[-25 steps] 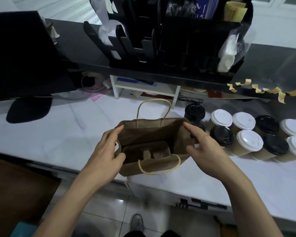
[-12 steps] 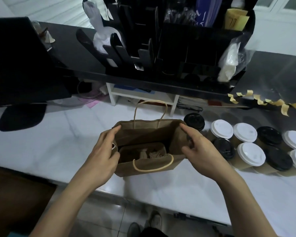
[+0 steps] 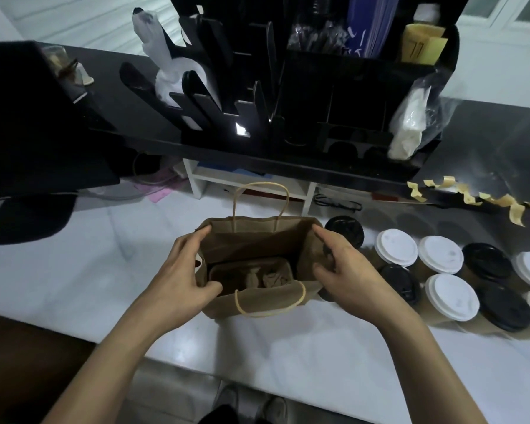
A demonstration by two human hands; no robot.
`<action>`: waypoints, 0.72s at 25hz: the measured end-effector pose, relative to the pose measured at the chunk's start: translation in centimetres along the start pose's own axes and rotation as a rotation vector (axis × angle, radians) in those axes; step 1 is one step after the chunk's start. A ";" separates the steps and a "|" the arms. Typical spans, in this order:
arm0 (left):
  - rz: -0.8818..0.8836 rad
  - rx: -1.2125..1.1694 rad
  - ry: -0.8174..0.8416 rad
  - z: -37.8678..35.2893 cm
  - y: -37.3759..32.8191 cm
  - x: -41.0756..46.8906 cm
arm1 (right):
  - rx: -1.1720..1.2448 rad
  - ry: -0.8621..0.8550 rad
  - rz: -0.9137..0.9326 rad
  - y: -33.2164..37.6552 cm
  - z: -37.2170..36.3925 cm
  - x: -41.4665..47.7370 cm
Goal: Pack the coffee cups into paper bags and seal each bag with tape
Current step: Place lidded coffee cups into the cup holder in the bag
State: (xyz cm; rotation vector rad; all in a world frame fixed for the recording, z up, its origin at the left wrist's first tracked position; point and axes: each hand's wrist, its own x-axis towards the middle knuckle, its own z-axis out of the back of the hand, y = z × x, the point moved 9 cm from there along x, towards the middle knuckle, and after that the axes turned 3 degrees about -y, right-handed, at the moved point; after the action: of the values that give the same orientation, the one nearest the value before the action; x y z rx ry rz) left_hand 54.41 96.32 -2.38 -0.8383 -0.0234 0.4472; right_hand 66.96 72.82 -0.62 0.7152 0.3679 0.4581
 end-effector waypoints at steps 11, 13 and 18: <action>0.029 0.070 0.096 0.3 1.7 2.5 | 0.153 -0.067 -0.061 -1.0 -0.3 1.2; 0.025 0.053 0.103 0.2 1.9 2.7 | 0.126 -0.195 -0.105 -2.1 1.1 1.2; -0.004 0.014 0.095 0.2 2.1 3.1 | -0.373 -0.395 -0.281 -6.0 2.8 0.6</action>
State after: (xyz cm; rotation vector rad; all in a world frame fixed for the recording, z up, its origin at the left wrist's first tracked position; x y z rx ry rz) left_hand 56.40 98.89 -4.26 -0.8449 0.0659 0.4031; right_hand 70.40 67.62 -2.88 0.3685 0.0051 0.1052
